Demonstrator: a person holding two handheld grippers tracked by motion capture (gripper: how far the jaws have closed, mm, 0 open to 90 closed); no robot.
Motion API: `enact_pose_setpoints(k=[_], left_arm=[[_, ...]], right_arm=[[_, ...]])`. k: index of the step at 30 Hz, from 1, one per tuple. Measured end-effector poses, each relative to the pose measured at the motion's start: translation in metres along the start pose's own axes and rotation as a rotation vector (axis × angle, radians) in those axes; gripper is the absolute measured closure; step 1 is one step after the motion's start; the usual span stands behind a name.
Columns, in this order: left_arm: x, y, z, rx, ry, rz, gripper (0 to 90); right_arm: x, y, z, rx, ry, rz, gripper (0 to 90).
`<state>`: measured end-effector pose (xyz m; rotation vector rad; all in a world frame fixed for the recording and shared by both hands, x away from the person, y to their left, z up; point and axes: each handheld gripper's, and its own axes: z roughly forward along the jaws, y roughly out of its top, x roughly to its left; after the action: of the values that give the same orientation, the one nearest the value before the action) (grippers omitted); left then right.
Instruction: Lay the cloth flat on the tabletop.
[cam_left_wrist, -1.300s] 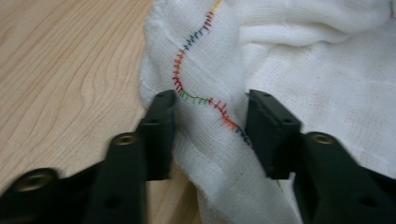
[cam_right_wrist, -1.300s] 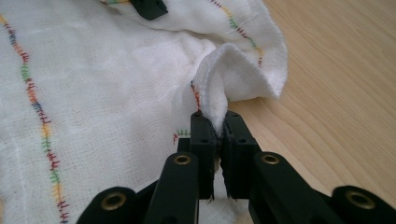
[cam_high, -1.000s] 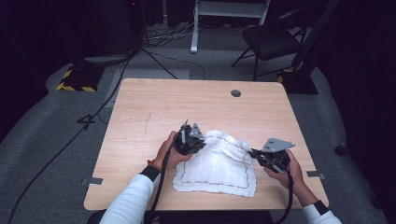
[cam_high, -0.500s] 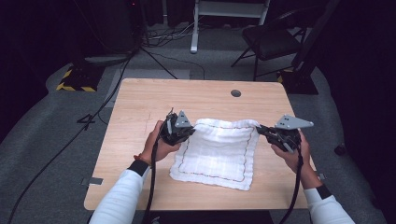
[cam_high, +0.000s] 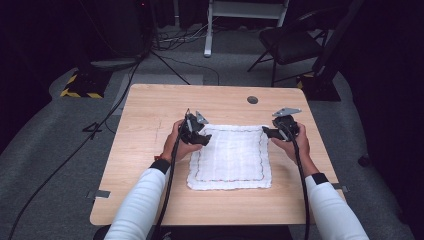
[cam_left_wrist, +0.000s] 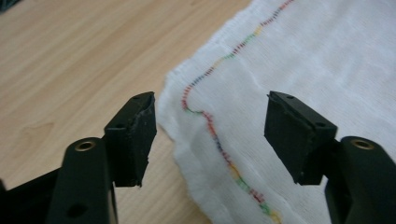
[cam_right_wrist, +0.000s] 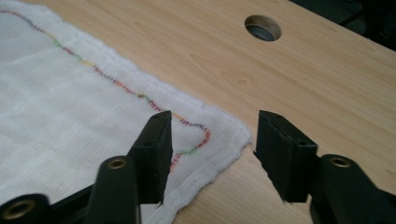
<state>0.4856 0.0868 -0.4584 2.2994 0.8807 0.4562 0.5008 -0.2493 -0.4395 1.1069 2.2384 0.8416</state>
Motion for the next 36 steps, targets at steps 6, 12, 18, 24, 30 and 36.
enact_pose_setpoints(k=[6, 12, 18, 24, 30, 36], left_arm=[[-0.008, -0.026, -0.010, 0.021, -0.068, 0.006, 24.8], [-0.029, -0.054, -0.024, 0.048, -0.108, 0.046, 22.4], [-0.051, -0.074, -0.037, 0.082, -0.160, 0.075, 21.8], [-0.066, -0.090, -0.048, 0.075, -0.173, 0.075, 23.7], [-0.071, -0.101, -0.053, 0.064, -0.193, 0.030, 23.8], [-0.086, -0.108, -0.062, 0.072, -0.213, 0.055, 23.4]], right_arm=[[0.018, -0.025, -0.013, 0.016, 0.126, -0.067, 39.7], [0.041, -0.055, -0.033, 0.044, 0.219, -0.133, 37.6], [0.056, -0.079, -0.054, 0.062, 0.231, -0.176, 34.9], [0.066, -0.103, -0.061, 0.105, 0.219, -0.210, 36.1], [0.065, -0.117, -0.072, 0.101, 0.238, -0.150, 36.6], [0.070, -0.135, -0.092, 0.106, 0.248, -0.152, 36.2]])
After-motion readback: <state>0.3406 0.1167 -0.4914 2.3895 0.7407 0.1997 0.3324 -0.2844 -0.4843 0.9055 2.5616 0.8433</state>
